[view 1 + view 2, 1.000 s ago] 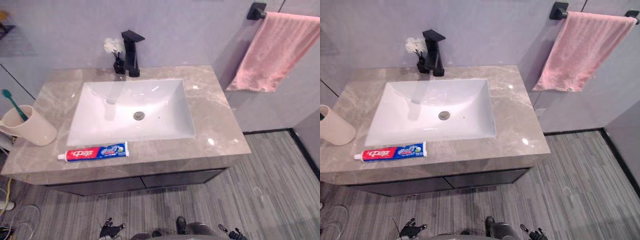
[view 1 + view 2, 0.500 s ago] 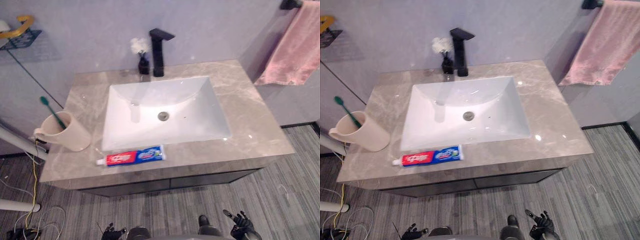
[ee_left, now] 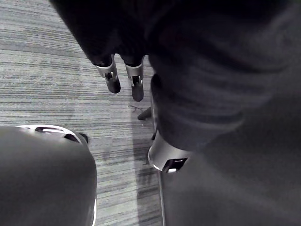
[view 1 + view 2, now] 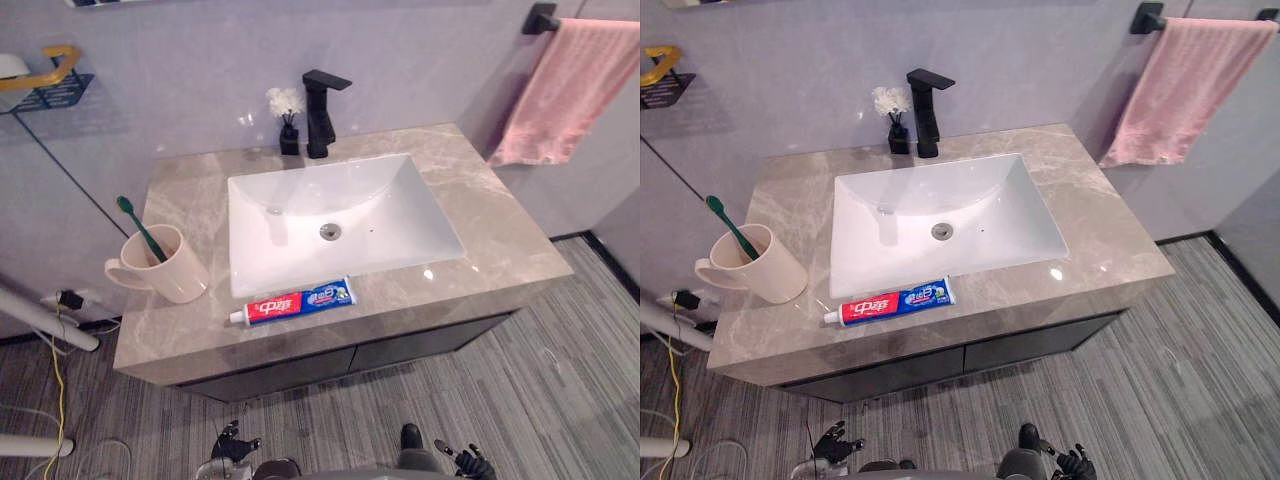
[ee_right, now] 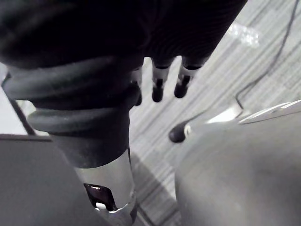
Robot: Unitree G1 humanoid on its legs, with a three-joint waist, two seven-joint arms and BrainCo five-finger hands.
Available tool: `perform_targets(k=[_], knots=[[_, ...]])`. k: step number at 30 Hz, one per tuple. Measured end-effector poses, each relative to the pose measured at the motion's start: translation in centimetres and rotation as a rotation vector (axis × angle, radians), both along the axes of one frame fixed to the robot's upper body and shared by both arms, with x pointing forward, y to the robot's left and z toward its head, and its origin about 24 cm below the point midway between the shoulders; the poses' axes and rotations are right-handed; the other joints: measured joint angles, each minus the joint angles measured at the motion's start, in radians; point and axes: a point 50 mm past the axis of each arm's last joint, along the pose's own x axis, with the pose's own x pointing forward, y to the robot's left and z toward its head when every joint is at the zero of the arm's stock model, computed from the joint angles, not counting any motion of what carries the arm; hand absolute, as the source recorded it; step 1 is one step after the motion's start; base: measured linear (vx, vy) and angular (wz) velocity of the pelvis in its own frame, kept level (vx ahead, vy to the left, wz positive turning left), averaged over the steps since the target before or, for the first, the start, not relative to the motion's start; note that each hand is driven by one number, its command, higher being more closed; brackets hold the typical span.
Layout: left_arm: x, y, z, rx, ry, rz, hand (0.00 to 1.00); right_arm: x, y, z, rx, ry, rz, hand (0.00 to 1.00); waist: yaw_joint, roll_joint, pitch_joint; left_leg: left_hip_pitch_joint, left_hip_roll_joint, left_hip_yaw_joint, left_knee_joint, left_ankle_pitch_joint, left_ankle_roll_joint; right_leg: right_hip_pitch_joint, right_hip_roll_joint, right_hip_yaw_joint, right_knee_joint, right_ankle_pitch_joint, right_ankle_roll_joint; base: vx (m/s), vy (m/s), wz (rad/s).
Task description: Organize washtable
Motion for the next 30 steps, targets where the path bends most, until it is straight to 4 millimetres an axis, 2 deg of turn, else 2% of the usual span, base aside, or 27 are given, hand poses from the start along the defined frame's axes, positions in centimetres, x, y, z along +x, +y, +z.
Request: perform_targets(k=[1,2,4,5,7,8,9,11,13,14,15,18,22,25,26,30], knots=[[-0.3,0.4,0.0,0.004,0.003,0.028,0.0,-0.5,0.1,-0.2,-0.004,0.024,0.014,0.0,0.012,-0.013,-0.002,0.025,-0.004,0.001,-0.022,0.01,-0.009,0.015,0.018,-0.039,0.061,-0.071,-0.002,0.01,-0.008,-0.13],[-1.2,0.8,-0.1,0.006,0.018,0.067,0.0,-0.9,0.3,-0.4,-0.004,0.052,0.04,0.0,0.032,-0.022,-0.012,0.048,-0.017,0.01,-0.052,0.021,-0.02,0.039,0.021,-0.056,0.009,-0.072,-0.006,0.02,-0.014,-0.27],[-2.7,1.0,-0.4,-0.002,0.056,0.125,0.0,-0.9,0.7,-0.5,0.002,0.073,0.074,0.0,0.043,-0.034,-0.036,0.05,-0.022,0.027,-0.092,0.042,-0.034,0.062,0.025,-0.056,-0.093,-0.077,-0.002,0.06,-0.065,-0.36],[-3.4,1.2,-0.5,-0.008,0.074,0.169,0.0,-0.7,0.9,-0.6,0.008,0.08,0.084,0.0,0.042,-0.048,-0.037,0.053,-0.027,0.032,-0.105,0.057,-0.04,0.076,0.025,-0.056,-0.133,-0.084,0.005,0.08,-0.104,-0.21],[-4.0,1.1,-0.7,-0.027,0.097,0.217,0.0,-0.6,0.7,-0.6,-0.001,0.086,0.1,0.0,0.042,-0.042,-0.035,0.058,-0.031,0.024,-0.122,0.075,-0.048,0.093,0.025,-0.059,-0.169,-0.098,0.017,0.06,-0.096,0.08],[-4.0,0.7,-0.8,-0.044,0.098,0.238,0.0,-0.6,0.3,-0.5,-0.016,0.087,0.111,0.0,0.038,-0.029,-0.027,0.07,-0.031,0.001,-0.143,0.089,-0.051,0.112,0.027,-0.077,-0.184,-0.099,0.017,0.04,-0.107,0.34],[-4.0,0.5,-0.8,-0.053,0.094,0.251,0.0,-0.8,-0.1,-0.4,-0.028,0.096,0.121,0.0,0.036,-0.029,-0.021,0.073,-0.031,-0.019,-0.16,0.099,-0.053,0.125,0.028,-0.095,-0.195,-0.099,0.016,0.02,-0.081,0.4],[-3.5,0.4,-0.8,-0.057,0.079,0.256,0.0,-1.2,-0.6,-0.4,-0.043,0.111,0.133,0.0,0.036,-0.011,-0.02,0.068,-0.032,-0.07,-0.18,0.12,-0.053,0.151,0.025,-0.147,-0.209,-0.102,0.012,0.0,-0.052,0.75],[-2.8,0.3,-0.7,-0.06,0.061,0.251,0.0,-1.5,-0.7,-0.4,-0.044,0.12,0.148,0.0,0.034,-0.014,-0.02,0.054,-0.042,-0.129,-0.205,0.147,-0.053,0.161,0.013,-0.204,-0.203,-0.126,0.012,-0.01,-0.037,0.93],[-2.5,0.3,-0.6,-0.059,0.051,0.247,0.0,-1.6,-0.7,-0.5,-0.038,0.118,0.154,0.0,0.034,-0.018,-0.018,0.051,-0.047,-0.152,-0.215,0.161,-0.053,0.16,0.006,-0.231,-0.192,-0.144,0.002,-0.01,-0.024,0.87],[-2.2,0.5,-0.5,-0.054,0.039,0.245,0.0,-1.7,-0.7,-0.5,-0.034,0.118,0.159,0.0,0.036,-0.024,-0.012,0.048,-0.055,-0.177,-0.236,0.181,-0.046,0.157,-0.005,-0.258,-0.172,-0.175,0.008,-0.02,-0.022,0.96],[-2.3,0.6,-0.5,-0.051,0.037,0.244,0.0,-2.1,-0.4,-0.6,-0.018,0.12,0.135,0.0,0.037,-0.033,-0.012,0.058,-0.078,-0.182,-0.287,0.209,-0.024,0.171,-0.017,-0.273,-0.164,-0.226,0.021,0.02,0.015,0.66],[-2.6,0.7,-0.5,-0.062,0.041,0.233,0.0,-3.1,0.2,-0.9,0.029,0.135,0.07,0.0,0.02,-0.042,-0.01,0.052,-0.109,-0.234,-0.302,0.22,-0.021,0.227,-0.016,-0.258,-0.218,-0.207,0.016,0.14,0.047,0.5],[-2.6,1.4,-0.3,-0.049,0.04,0.218,0.0,-2.8,1.1,-1.1,0.069,0.136,0.068,0.0,0.013,-0.071,0.006,0.056,-0.11,-0.241,-0.301,0.22,-0.021,0.26,-0.01,-0.256,-0.244,-0.186,0.004,0.13,0.021,0.28],[-3.5,1.8,-0.5,-0.047,0.08,0.154,0.0,-3.0,1.6,-1.2,0.087,0.147,0.144,0.0,0.01,-0.088,0.033,0.025,-0.162,-0.206,-0.311,0.248,0.004,0.263,-0.003,-0.137,-0.302,-0.175,0.026,0.15,0.026,0.17],[-3.6,2.0,-0.4,-0.042,0.082,0.154,0.0,-3.0,1.7,-1.2,0.09,0.147,0.144,0.0,0.009,-0.097,0.028,0.041,-0.174,-0.199,-0.31,0.245,0.025,0.287,-0.011,-0.137,-0.304,-0.156,0.034,0.21,0.024,-0.01]])
